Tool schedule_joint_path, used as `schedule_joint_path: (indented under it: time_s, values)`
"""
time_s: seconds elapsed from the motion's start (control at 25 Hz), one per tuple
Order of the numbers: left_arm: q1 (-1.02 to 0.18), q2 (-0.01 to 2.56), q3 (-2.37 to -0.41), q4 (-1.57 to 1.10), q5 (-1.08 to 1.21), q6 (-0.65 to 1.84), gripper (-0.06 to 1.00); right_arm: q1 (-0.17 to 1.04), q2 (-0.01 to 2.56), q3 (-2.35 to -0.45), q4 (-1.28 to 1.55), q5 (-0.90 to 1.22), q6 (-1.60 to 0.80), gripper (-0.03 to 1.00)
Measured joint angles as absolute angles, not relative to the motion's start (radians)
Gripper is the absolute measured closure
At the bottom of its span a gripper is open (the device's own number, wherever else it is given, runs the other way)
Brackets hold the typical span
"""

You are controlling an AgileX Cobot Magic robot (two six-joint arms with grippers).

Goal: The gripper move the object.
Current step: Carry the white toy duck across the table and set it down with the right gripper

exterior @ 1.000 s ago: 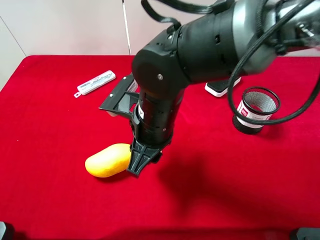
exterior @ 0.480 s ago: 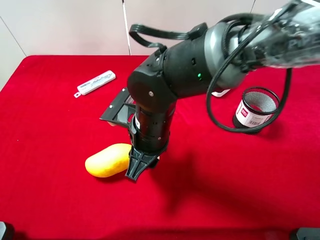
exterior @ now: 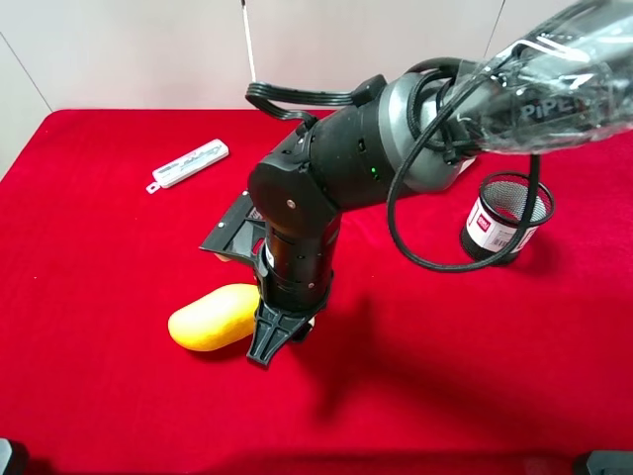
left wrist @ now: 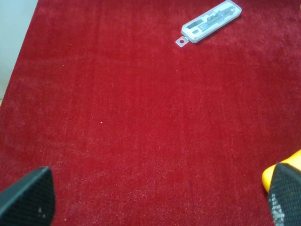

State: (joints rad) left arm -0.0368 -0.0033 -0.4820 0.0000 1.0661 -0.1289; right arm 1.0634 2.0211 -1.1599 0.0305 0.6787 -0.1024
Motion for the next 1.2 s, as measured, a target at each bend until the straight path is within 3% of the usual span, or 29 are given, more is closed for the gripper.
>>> schedule_joint_path:
  time_s: [1.2]
  values:
    - [-0.037, -0.003, -0.482, 0.000, 1.066, -0.129, 0.05, 1.063, 2.047, -1.160, -0.008, 0.695, -0.081, 0.64]
